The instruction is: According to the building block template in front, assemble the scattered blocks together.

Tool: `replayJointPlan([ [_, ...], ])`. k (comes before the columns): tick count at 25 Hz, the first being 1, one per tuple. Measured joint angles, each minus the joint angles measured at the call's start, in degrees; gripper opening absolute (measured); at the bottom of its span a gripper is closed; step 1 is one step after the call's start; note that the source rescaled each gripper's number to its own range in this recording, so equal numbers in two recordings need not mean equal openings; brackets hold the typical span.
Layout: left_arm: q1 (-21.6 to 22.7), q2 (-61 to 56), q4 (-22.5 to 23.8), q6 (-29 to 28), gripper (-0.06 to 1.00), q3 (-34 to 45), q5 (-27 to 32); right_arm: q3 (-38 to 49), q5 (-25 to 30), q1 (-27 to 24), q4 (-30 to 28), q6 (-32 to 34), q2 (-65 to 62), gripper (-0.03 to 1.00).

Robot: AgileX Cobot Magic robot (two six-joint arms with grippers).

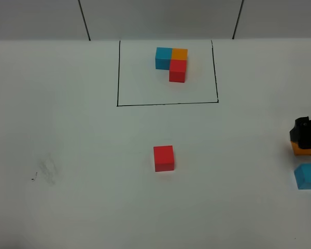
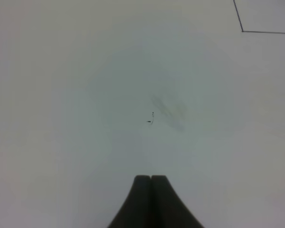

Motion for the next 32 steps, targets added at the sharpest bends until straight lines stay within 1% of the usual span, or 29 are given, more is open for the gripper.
replayJointPlan([
  [2, 0.0, 0.0, 0.0, 0.0, 0.0, 0.0, 0.0, 0.0, -0.5, 0.0, 0.0, -0.1, 1.8, 0.91],
  [7, 0.0, 0.0, 0.0, 0.0, 0.0, 0.0, 0.0, -0.1, -4.0, 0.0, 0.0, -0.9, 5.7, 0.89],
  [19, 0.0, 0.0, 0.0, 0.0, 0.0, 0.0, 0.0, -1.8, -7.4, 0.0, 0.0, -1.7, 12.0, 0.84],
  [26, 0.0, 0.0, 0.0, 0.0, 0.0, 0.0, 0.0, -3.9, -7.8, 0.0, 0.0, -2.2, 16.0, 0.84],
  [32, 0.0, 0.0, 0.0, 0.0, 0.0, 0.0, 0.0, -4.5, -9.8, 0.0, -0.1, -2.2, 18.1, 0.84],
])
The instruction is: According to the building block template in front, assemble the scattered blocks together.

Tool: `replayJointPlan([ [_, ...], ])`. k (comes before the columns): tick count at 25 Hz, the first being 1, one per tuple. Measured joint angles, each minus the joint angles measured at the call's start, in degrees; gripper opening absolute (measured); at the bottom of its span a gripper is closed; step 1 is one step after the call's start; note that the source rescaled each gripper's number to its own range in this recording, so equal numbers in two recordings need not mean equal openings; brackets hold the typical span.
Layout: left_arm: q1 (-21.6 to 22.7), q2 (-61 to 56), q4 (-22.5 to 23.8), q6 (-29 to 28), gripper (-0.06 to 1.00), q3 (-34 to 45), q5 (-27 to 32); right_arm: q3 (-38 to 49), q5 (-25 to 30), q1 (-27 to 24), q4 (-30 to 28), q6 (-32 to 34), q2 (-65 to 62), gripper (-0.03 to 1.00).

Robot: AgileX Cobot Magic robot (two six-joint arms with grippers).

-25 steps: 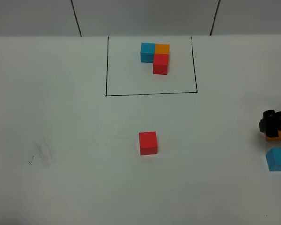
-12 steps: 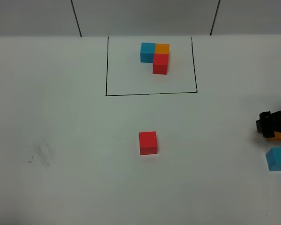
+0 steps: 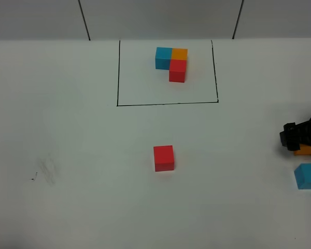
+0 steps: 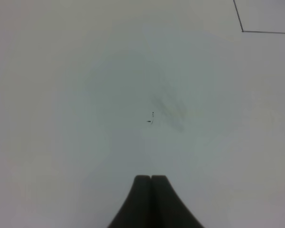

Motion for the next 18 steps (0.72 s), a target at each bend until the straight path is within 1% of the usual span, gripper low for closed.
replayJointPlan([
  [3, 0.0, 0.0, 0.0, 0.0, 0.0, 0.0, 0.0, 0.0, 0.1, 0.0, 0.0, -0.1, 0.9, 0.81],
  [5, 0.0, 0.0, 0.0, 0.0, 0.0, 0.0, 0.0, 0.0, 0.2, 0.0, 0.0, -0.1, 1.2, 0.75],
  [6, 0.0, 0.0, 0.0, 0.0, 0.0, 0.0, 0.0, 0.0, 0.1, 0.0, 0.0, -0.1, 1.2, 0.7],
  [7, 0.0, 0.0, 0.0, 0.0, 0.0, 0.0, 0.0, 0.0, -0.1, 0.0, 0.0, -0.1, 1.2, 0.64],
  [9, 0.0, 0.0, 0.0, 0.0, 0.0, 0.0, 0.0, 0.0, -0.3, 0.0, 0.0, -0.1, 1.2, 0.47],
  [10, 0.0, 0.0, 0.0, 0.0, 0.0, 0.0, 0.0, 0.0, -0.4, 0.0, 0.0, -0.1, 1.2, 0.42],
  [14, 0.0, 0.0, 0.0, 0.0, 0.0, 0.0, 0.0, 0.0, -0.4, 0.0, 0.0, -0.7, 1.2, 0.43],
  [18, 0.0, 0.0, 0.0, 0.0, 0.0, 0.0, 0.0, 0.0, -2.1, 0.1, 0.0, -1.0, 1.2, 0.43],
])
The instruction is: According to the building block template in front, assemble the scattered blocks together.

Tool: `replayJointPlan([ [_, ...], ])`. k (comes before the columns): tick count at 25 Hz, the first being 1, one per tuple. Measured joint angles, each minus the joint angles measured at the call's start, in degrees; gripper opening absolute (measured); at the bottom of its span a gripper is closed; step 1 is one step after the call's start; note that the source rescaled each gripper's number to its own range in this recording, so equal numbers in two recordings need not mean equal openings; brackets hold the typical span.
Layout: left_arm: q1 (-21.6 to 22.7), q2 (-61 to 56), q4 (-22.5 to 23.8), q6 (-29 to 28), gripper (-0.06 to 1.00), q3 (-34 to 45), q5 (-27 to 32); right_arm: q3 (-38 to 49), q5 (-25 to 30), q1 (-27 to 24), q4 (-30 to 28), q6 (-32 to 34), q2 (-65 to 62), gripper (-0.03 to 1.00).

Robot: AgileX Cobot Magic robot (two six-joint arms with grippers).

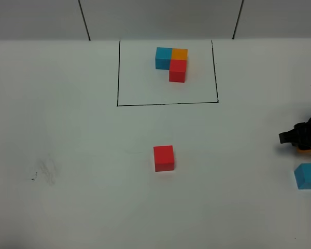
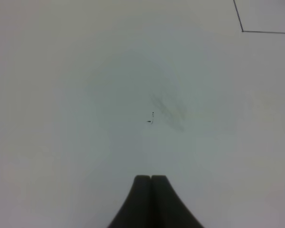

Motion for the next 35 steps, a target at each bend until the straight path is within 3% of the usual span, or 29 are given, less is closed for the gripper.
replayJointPlan([
  [9, 0.0, 0.0, 0.0, 0.0, 0.0, 0.0, 0.0, 0.0, -0.3, 1.1, 0.5, -0.2, -0.3, 0.43],
  [16, 0.0, 0.0, 0.0, 0.0, 0.0, 0.0, 0.0, -4.5, 5.9, 5.7, 2.4, 0.0, -6.2, 0.43],
  [28, 0.0, 0.0, 0.0, 0.0, 0.0, 0.0, 0.0, -20.2, 16.7, 20.4, 3.1, 2.4, -13.3, 0.43],
  [35, 0.0, 0.0, 0.0, 0.0, 0.0, 0.0, 0.0, -24.0, 17.7, 31.3, 3.1, 3.8, -13.3, 0.43],
])
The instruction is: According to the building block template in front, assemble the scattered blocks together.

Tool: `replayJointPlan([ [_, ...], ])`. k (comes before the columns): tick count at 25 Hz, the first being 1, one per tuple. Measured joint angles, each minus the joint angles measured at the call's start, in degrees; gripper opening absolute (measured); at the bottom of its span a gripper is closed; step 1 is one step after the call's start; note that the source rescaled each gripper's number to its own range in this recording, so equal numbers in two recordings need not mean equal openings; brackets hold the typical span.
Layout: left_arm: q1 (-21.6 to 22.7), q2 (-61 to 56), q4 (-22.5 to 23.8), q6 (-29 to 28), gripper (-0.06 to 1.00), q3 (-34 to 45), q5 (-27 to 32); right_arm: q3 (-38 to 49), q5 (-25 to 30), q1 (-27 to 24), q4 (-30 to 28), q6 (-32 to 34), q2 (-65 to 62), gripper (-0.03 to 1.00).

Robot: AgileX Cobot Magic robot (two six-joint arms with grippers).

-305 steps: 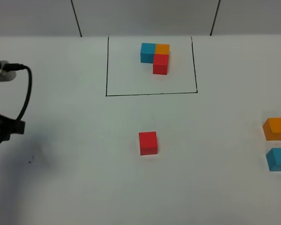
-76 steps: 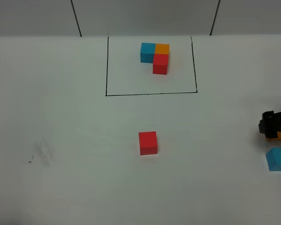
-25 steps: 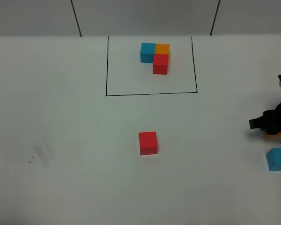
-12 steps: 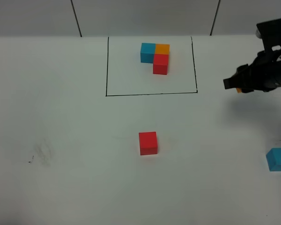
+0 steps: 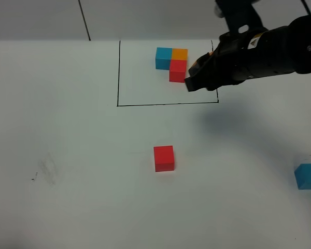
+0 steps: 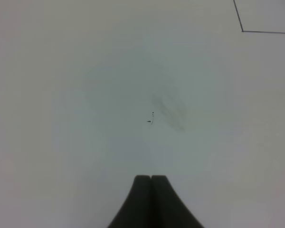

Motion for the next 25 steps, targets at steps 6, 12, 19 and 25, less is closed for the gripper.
replayJointPlan([
  [6, 0.0, 0.0, 0.0, 0.0, 0.0, 0.0, 0.0, -0.1, -3.3, 7.5, 0.1, 2.9, 0.7, 0.43],
  [12, 0.0, 0.0, 0.0, 0.0, 0.0, 0.0, 0.0, -2.9, -6.5, 10.2, -0.1, 3.3, 7.4, 0.43],
  [19, 0.0, 0.0, 0.0, 0.0, 0.0, 0.0, 0.0, -9.9, -5.3, 10.2, -0.1, 5.9, 17.0, 0.43],
  [25, 0.0, 0.0, 1.8, -0.4, 0.0, 0.0, 0.0, -11.3, -7.8, 10.2, -0.1, 13.6, 22.5, 0.43],
])
